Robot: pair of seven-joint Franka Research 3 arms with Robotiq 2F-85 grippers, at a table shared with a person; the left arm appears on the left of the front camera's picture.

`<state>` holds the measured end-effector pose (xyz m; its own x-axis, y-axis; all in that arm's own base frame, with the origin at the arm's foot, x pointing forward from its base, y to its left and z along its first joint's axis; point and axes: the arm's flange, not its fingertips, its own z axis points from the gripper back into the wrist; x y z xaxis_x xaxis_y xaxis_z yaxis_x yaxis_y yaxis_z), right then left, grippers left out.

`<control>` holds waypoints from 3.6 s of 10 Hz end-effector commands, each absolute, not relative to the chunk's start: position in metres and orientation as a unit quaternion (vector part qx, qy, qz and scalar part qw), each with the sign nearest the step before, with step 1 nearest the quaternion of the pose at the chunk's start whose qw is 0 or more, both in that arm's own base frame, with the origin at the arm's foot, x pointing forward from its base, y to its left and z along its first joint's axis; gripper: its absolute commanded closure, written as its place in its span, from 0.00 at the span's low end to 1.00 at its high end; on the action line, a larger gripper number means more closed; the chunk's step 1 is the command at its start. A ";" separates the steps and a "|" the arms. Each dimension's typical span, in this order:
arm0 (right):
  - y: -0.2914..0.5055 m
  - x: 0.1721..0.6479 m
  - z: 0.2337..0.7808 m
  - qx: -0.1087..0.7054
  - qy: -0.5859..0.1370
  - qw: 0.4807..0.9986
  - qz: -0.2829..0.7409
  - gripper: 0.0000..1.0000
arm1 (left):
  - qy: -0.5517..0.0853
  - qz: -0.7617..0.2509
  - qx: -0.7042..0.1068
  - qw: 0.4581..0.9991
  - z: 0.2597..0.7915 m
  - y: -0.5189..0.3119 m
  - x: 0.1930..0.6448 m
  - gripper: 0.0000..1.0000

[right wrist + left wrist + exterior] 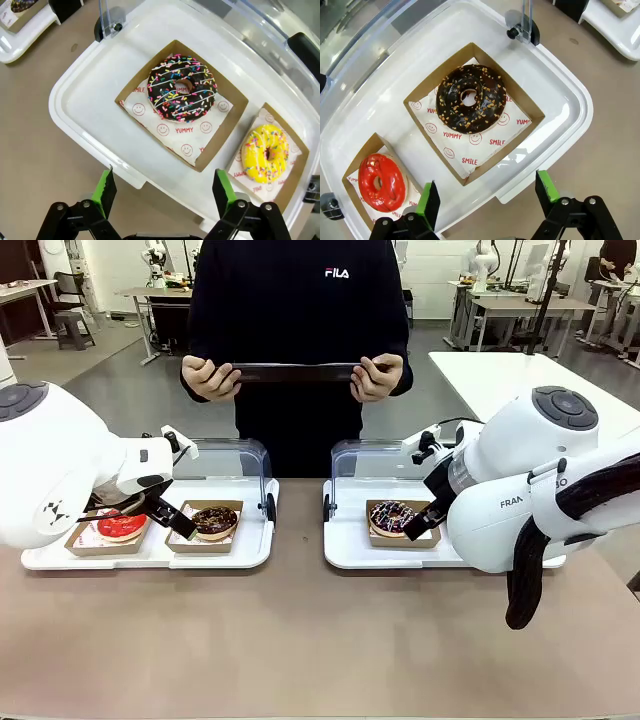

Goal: Provide the desired donut to the person.
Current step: Pick up and lift the Paper togo box containing the Donut pointed at by the person.

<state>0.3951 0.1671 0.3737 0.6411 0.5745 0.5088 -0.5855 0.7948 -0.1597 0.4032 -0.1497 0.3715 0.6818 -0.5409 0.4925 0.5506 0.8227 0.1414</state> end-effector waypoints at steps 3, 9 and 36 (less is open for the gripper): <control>0.167 0.395 0.374 0.010 -0.277 0.906 0.320 0.00 | -0.266 -0.298 -0.009 0.917 0.372 -0.150 0.403 0.00; 0.167 0.395 0.374 0.010 -0.277 0.906 0.320 0.00 | -0.266 -0.298 -0.009 0.917 0.372 -0.150 0.403 0.00; -0.048 0.276 0.565 0.177 -0.395 0.778 0.455 0.00 | -0.348 -0.371 -0.211 0.835 0.500 0.064 0.270 0.00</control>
